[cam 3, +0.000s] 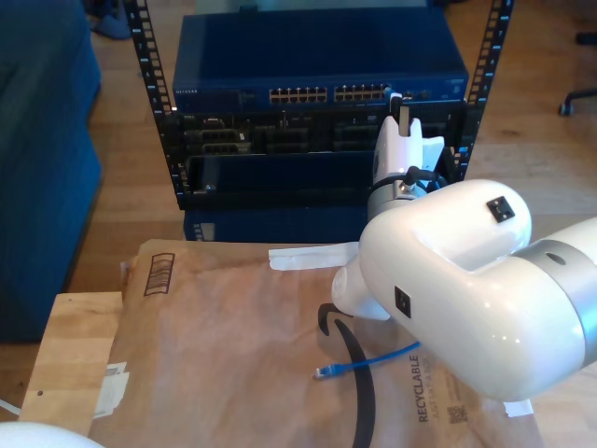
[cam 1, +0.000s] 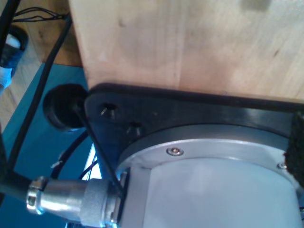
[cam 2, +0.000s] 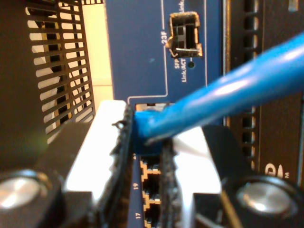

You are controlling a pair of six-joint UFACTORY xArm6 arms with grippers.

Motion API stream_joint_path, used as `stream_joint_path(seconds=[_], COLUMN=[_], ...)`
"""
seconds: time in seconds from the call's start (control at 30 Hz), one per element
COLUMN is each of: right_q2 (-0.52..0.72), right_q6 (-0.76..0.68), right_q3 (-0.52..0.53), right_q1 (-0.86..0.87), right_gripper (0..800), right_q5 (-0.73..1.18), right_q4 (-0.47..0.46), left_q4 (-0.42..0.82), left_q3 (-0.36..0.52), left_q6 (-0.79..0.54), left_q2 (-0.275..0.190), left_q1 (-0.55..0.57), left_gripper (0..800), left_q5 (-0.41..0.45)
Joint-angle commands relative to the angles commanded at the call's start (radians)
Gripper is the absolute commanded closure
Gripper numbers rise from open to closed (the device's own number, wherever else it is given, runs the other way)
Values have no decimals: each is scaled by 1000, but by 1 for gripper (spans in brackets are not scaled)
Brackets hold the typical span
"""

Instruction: Grab the cable and plug it in

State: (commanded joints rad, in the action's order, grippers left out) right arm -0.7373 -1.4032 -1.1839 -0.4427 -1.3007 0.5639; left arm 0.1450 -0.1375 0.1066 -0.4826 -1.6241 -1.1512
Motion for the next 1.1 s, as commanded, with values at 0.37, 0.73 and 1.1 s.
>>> stream_joint_path(seconds=[0.37, 0.73, 1.1], right_q2=[2, -2, -9], right_q6=[0, 0, 2], right_q3=[0, -2, -18], right_q1=[-2, -2, -2], right_gripper=[800, 800, 800], right_q5=[-2, 0, 0], right_q4=[0, 0, 0], left_q4=[0, 0, 0], left_q3=[0, 0, 0], left_q6=[0, 2, 0], left_q2=[0, 0, 0], left_q1=[0, 0, 0], left_gripper=[1, 1, 1], left_q5=[0, 0, 0])
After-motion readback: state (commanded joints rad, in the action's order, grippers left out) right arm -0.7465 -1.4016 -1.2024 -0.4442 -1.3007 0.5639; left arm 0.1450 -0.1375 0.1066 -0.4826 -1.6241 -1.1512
